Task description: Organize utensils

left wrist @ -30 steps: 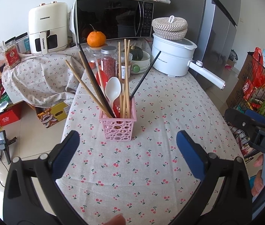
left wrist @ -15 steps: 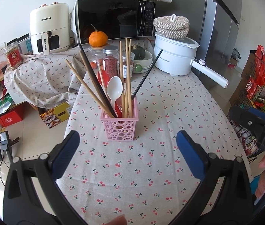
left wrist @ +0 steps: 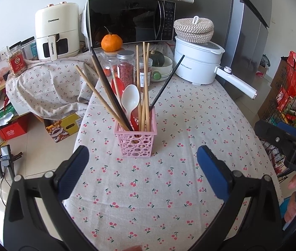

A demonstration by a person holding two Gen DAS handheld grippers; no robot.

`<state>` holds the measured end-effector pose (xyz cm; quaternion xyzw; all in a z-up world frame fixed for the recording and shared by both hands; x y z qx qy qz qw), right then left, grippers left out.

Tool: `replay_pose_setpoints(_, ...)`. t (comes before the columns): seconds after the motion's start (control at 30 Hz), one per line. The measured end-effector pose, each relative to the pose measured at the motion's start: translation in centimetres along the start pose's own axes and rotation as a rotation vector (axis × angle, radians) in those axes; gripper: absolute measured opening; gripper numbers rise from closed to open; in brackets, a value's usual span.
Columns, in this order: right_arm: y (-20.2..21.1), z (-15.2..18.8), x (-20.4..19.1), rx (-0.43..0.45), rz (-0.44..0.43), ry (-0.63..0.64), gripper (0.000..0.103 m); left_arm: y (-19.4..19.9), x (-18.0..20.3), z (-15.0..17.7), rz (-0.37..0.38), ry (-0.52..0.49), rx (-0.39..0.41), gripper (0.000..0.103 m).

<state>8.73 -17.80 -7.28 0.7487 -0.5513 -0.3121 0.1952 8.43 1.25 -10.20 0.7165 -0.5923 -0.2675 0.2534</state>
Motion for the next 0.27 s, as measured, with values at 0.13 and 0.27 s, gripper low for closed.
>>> replay_pose_setpoints(0.13,-0.09,0.06,0.04,-0.004,0.001,-0.001,0.103,0.0,0.0,0.13,0.003,-0.006,-0.005,0.102)
replay_pose_setpoints(0.27,-0.58,0.33,0.23,-0.023,0.008,-0.002,0.103,-0.34,0.11,0.27,-0.004,-0.011,-0.009,0.102)
Point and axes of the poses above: each gripper's, at about its wrist camera, not at the fingertips, and y roughly against the way its jaws point, x to its right, z to its underside, the point moved 8 cm from there along -y, roughly the way its jaws point, and after that the axes turned 10 degrees about -z, right-handed, at the moved point
